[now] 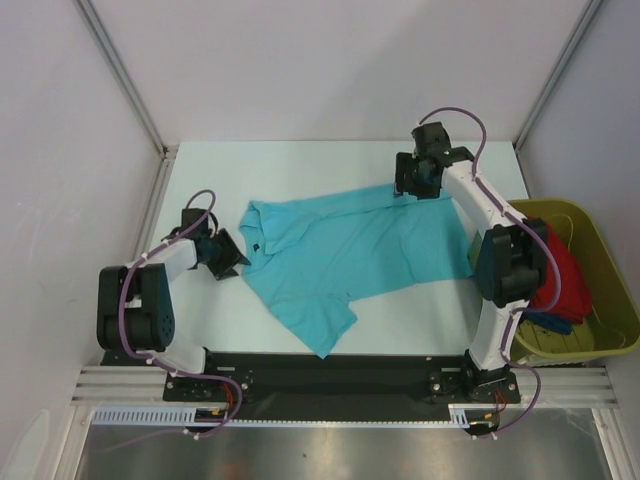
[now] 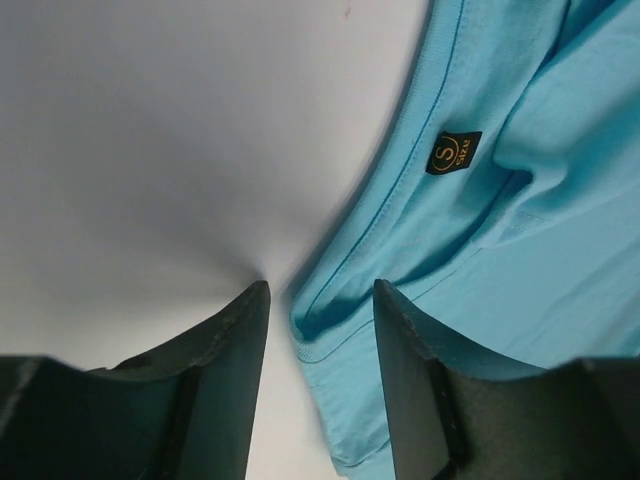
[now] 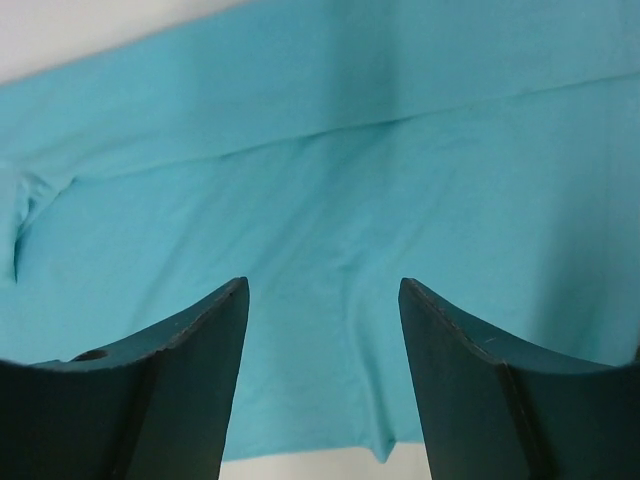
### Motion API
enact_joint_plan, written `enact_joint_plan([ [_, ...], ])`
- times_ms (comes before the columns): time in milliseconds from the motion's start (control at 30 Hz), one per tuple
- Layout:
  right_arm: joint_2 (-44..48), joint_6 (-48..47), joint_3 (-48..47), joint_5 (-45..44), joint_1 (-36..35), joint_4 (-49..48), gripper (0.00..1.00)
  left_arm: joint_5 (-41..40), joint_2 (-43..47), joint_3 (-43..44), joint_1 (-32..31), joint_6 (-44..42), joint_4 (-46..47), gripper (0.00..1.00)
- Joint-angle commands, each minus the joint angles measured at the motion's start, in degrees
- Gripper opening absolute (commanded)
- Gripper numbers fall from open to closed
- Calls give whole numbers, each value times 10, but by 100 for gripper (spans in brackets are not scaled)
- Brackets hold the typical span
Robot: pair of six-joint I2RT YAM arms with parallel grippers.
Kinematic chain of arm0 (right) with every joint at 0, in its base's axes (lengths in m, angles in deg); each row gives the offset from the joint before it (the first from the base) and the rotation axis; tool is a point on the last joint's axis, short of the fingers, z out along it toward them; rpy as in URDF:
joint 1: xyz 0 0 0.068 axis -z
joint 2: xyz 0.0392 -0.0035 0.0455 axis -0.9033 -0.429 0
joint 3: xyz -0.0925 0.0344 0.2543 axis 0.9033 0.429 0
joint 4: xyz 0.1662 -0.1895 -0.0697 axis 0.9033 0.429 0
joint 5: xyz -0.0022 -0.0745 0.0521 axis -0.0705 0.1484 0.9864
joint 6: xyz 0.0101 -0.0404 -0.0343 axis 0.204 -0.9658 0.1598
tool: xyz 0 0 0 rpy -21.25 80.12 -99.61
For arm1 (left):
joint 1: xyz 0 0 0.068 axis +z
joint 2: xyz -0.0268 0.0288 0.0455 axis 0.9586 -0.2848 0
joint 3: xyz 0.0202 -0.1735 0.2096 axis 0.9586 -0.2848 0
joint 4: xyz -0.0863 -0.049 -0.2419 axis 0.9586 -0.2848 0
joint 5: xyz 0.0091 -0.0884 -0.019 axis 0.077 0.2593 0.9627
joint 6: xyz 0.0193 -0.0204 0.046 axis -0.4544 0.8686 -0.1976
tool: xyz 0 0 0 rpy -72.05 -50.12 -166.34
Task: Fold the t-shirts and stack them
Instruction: Fold the tshirt
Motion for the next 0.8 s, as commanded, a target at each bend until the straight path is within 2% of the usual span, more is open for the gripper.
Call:
enact_joint_plan([
  [0, 40, 2, 47, 1, 2, -30, 67, 34, 4, -19, 4, 20, 35, 51],
  [167, 51, -3, 72, 0, 3, -36, 68, 50, -16, -34, 5, 31, 42, 46],
  [300, 50, -7, 73, 0, 3, -35, 68, 59, -33, -33, 6, 36, 42, 35],
  [400, 50, -9, 74, 1, 3, -36, 68, 56, -35, -43, 13, 39, 42, 17],
  [433, 50, -9, 75, 1, 3, -36, 69, 51, -35, -45, 20, 39, 39, 0],
  [767, 44, -17, 81, 22, 1, -38, 71, 6, -27, -19, 87, -1, 5, 0],
])
